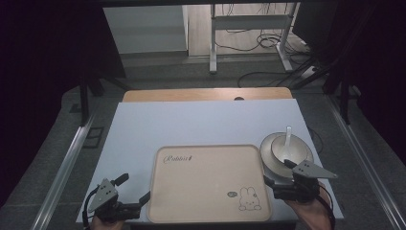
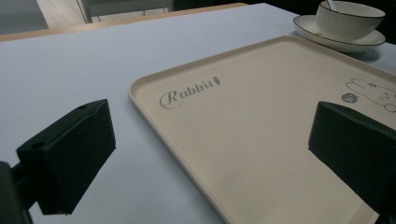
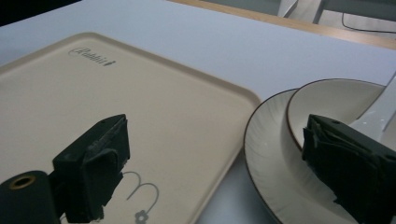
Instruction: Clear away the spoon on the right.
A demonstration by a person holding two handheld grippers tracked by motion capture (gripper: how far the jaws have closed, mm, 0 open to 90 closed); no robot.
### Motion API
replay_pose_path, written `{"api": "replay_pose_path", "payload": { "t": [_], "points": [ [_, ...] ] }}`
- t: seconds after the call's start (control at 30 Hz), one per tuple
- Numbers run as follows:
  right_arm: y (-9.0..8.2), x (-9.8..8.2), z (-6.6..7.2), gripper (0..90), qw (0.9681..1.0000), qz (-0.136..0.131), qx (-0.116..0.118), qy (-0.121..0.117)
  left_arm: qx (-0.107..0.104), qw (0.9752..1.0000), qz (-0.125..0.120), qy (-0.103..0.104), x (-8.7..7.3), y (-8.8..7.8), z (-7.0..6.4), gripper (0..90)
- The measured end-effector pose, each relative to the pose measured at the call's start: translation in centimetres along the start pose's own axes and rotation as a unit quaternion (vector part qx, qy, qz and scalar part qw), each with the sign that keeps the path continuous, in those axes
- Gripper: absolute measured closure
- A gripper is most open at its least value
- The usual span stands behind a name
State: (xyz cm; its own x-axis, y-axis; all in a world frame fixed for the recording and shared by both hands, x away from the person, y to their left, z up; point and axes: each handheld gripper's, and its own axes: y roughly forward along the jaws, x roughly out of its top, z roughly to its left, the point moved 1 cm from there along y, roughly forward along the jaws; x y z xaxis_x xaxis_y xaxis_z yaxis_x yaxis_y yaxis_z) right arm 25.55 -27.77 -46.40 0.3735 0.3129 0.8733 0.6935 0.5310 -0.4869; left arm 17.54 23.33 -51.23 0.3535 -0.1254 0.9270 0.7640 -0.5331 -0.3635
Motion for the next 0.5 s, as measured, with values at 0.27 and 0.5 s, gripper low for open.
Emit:
{"api": "replay_pose_path", "payload": {
  "t": [0.27, 0.5],
  "points": [
    [0.0, 0.5, -1.0, 14.8, 0.9998, 0.009, -0.015, 0.000, 0.001, 1.0000, 0.000, -0.001, 0.0, 0.0, 0.0, 0.3],
    [0.0, 0.9, -1.5, 14.6, 0.9998, 0.006, -0.017, 0.005, 0.001, 1.0000, 0.000, -0.001, 0.0, 0.0, 0.0, 0.3]
  ]
}}
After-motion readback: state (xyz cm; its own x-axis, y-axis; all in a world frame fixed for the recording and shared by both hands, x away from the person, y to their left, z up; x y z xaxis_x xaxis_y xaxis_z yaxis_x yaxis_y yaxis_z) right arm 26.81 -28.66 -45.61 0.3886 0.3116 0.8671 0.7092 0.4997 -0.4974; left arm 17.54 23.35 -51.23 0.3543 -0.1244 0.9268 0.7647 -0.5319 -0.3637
